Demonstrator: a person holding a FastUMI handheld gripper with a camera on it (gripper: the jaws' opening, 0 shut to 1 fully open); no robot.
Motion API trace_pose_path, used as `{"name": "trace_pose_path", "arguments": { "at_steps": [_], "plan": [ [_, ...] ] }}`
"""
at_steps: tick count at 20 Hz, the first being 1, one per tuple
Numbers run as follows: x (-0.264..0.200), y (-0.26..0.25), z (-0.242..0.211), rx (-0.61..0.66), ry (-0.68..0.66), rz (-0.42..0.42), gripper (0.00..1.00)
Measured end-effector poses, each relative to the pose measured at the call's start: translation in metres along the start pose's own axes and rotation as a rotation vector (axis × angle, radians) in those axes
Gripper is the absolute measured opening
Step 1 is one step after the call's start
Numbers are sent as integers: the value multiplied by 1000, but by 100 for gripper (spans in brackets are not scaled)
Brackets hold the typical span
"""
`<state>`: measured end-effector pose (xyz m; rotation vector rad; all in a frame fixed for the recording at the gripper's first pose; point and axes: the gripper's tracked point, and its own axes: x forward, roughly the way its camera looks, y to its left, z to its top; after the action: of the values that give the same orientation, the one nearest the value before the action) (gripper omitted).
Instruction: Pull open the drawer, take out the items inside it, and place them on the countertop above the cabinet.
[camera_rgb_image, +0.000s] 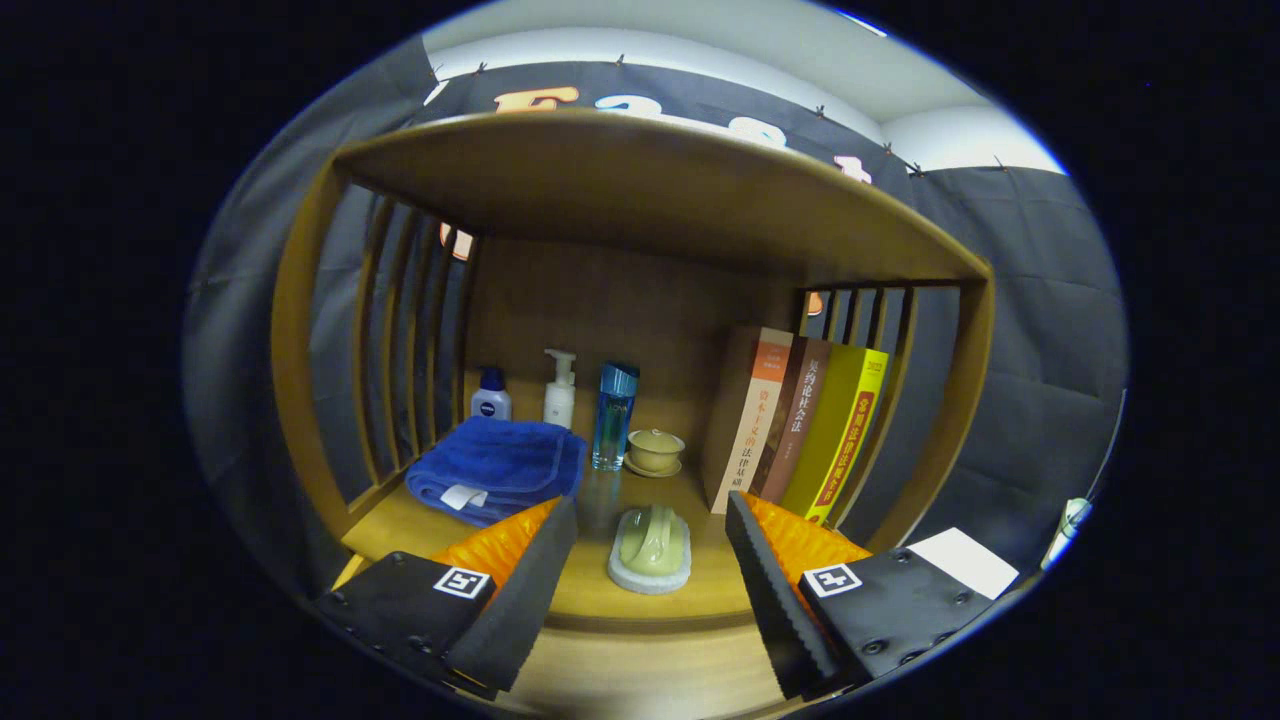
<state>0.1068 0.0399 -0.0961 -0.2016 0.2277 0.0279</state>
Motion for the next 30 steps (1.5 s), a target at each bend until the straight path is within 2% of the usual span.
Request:
{"name": "trace_pose_path", "arguments": {
  "at_steps": [5, 11, 22, 30],
  "plan": [
    [-56, -3, 5, 89, -39, 10, 100],
    [-116, -12, 3, 117, -95, -1, 99],
    [-187, -2, -72, 169, -60, 9, 99],
    [-208, 3, -126, 205, -44, 18, 99]
  ]
}}
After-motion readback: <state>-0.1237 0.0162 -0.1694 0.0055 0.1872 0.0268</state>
